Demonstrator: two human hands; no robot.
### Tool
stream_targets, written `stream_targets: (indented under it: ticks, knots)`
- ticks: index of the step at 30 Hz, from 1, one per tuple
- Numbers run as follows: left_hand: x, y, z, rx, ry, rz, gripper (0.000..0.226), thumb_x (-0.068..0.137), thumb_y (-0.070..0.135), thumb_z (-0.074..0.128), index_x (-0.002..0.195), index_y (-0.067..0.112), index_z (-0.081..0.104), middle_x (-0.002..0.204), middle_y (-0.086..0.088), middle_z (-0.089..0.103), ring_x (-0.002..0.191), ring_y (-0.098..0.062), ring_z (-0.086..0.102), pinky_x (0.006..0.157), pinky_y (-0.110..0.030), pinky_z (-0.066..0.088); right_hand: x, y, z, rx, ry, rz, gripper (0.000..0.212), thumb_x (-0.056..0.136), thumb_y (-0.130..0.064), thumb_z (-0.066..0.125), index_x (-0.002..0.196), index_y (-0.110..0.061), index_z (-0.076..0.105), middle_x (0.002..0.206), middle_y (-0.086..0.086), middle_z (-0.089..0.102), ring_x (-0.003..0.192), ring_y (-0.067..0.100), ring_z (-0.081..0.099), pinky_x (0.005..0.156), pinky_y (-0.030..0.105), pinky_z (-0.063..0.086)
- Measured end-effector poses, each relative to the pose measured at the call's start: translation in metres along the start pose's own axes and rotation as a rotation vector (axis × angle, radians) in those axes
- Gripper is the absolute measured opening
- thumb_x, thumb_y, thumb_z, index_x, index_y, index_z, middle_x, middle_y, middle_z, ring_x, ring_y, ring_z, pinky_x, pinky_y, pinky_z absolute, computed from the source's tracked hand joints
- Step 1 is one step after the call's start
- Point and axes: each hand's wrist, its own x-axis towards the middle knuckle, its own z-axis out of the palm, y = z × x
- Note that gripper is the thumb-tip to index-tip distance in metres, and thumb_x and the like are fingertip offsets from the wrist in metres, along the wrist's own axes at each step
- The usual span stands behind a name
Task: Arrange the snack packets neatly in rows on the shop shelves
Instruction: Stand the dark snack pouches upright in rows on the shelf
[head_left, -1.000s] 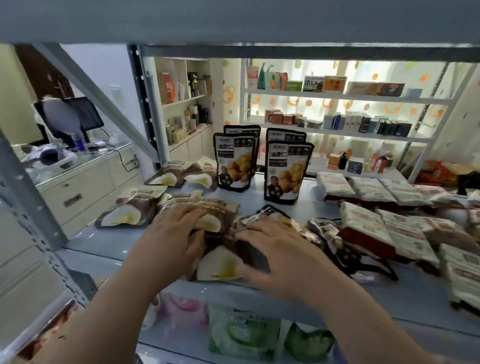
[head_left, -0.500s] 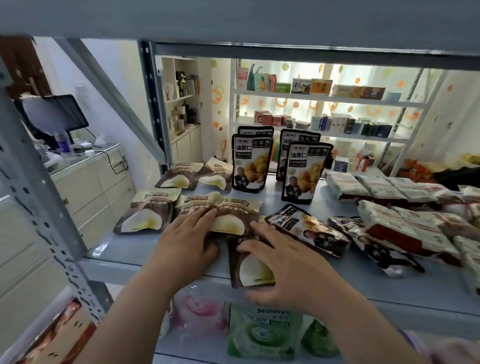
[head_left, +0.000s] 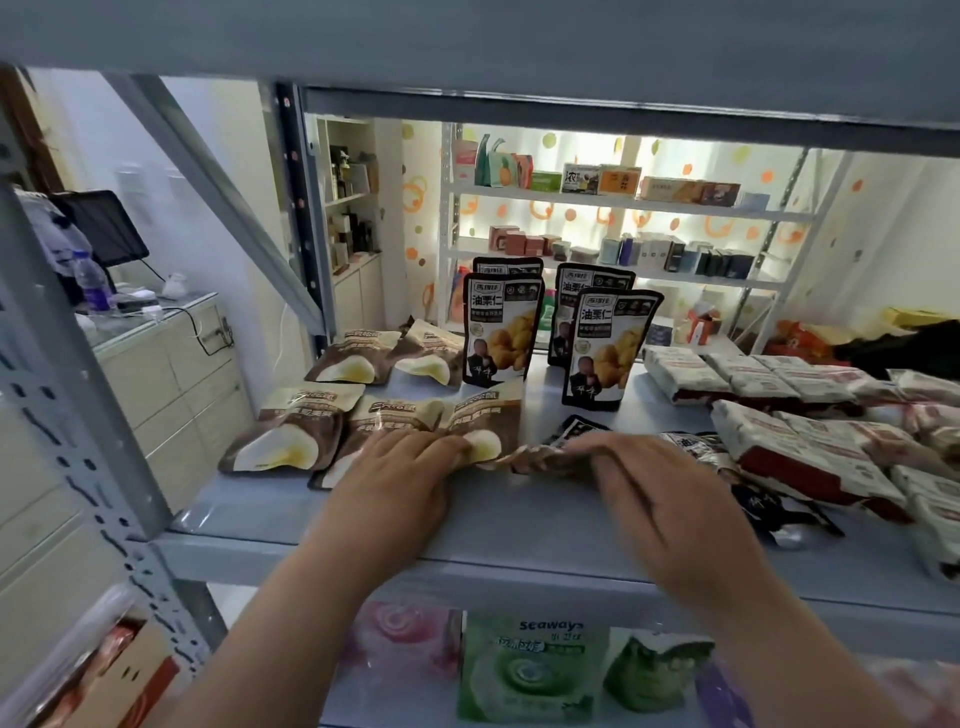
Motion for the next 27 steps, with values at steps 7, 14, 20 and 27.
stream_targets:
  ticks: [7,14,20,27]
  knots:
    - [-0.005,-0.004,0.006,-0.086,-0.018,0.039,0.033,0.095,0.024,0.05,0.126,0.025,0.061,0.137,0.003,0.051,0.121,-0.021,0.049,0.101,-0.031,0.038,0.012,-0.006,-0.033,0.195,0.355,0.229,0.027,0.101,-0.036,0.042,0.081,-0.031,0.06,0.073,-0.011,0.064,0.062,0.0,0.059,0.04,0.006,0.033]
    - [-0.011,0.003,0.002,-0.127,-0.034,0.132,0.031,0.096,0.031,0.049,0.123,0.026,0.065,0.136,0.003,0.056,0.124,-0.021,0.052,0.114,-0.034,0.031,0.04,-0.008,0.014,-0.122,0.08,0.071,0.037,0.104,-0.027,0.043,0.139,-0.024,0.053,0.112,-0.007,0.065,0.095,0.004,0.058,0.082,0.015,0.042]
    - [-0.009,-0.003,-0.011,-0.175,-0.026,0.146,0.023,0.092,0.032,0.048,0.106,0.027,0.066,0.107,0.01,0.06,0.099,-0.013,0.055,0.083,-0.026,0.045,0.061,-0.009,0.062,-0.269,-0.343,-0.044,0.043,0.102,-0.041,0.035,0.144,-0.034,0.045,0.137,-0.006,0.054,0.122,0.017,0.049,0.098,0.036,0.048]
    - [0.035,-0.024,-0.039,-0.179,0.058,0.014,0.015,0.086,0.04,0.048,0.08,0.032,0.059,0.079,0.015,0.054,0.074,-0.002,0.052,0.067,-0.032,0.05,0.082,0.006,0.044,-0.225,-0.553,-0.133,0.056,0.09,-0.066,0.041,0.14,-0.039,0.045,0.132,-0.011,0.056,0.117,0.012,0.052,0.092,0.035,0.049]
